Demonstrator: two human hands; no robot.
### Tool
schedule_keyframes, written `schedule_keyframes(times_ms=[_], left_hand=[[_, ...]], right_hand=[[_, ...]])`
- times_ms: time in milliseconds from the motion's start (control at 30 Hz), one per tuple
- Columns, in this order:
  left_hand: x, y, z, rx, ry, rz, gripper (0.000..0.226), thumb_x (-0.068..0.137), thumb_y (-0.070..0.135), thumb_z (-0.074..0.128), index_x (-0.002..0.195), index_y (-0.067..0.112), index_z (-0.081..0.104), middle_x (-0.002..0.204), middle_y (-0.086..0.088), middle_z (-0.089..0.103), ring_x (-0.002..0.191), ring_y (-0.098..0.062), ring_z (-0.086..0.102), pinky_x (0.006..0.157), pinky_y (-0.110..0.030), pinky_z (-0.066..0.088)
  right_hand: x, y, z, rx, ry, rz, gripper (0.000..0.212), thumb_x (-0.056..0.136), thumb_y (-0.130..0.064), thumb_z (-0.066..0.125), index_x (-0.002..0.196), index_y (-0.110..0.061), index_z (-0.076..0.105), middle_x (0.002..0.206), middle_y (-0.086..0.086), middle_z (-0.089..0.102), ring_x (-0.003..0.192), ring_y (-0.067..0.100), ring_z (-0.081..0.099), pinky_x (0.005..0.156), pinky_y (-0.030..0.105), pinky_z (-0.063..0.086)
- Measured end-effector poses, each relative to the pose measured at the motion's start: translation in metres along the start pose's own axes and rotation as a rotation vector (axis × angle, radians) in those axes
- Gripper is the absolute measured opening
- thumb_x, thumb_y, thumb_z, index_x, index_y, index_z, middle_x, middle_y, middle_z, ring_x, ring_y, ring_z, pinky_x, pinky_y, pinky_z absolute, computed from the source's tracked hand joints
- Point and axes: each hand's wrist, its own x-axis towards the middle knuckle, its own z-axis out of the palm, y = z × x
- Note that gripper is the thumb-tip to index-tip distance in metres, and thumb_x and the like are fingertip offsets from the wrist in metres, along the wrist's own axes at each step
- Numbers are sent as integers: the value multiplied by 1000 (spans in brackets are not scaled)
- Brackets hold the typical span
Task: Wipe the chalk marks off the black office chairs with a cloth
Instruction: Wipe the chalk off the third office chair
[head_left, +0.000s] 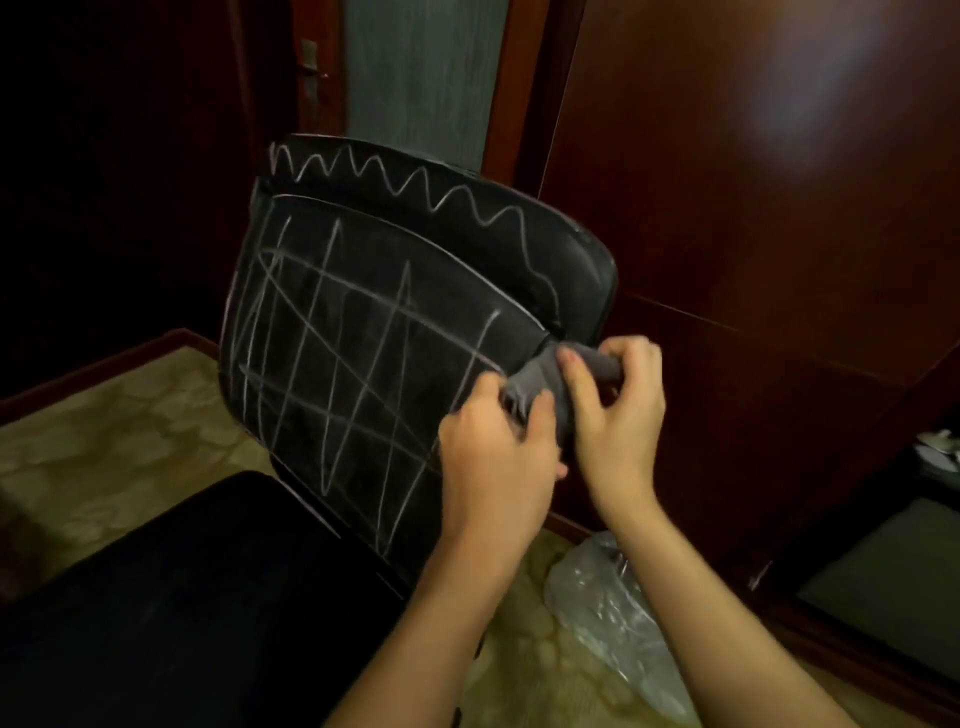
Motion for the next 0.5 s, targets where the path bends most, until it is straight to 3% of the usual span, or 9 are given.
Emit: schedule_keyframes(times_ms=[67,133,300,500], left_hand=[[2,-11,0,47,11,-20,9,95,35,63,95,26,61,73,-4,71,75,-17,73,60,-27,60],[7,-15,0,66,36,-32,9,94,35,64,93,26,61,75,-3,70,74,-15,72,54,-20,56],[41,18,3,123,73,79,10,90,38,65,90,28,64,68,4,69,60,-8,68,58,-37,60],[81,58,-4,179,42,28,11,92,34,63,97,24,65,78,9,72,64,-6,71,58,-37,61]], right_hand=[[-3,9,3,9,-25,19,19,92,-15,69,88,-16,50,89,5,48,80,1,46,74,11,36],[1,12,8,25,-71,34,18,92,-14,69,88,-13,51,90,6,49,80,4,48,73,12,38],[36,2,17,45,-130,4,19,89,-15,72,87,-8,54,89,6,49,79,5,48,71,12,38],[77,-9,22,44,-154,68,18,89,-20,71,89,-13,55,89,5,49,82,0,47,72,10,37]])
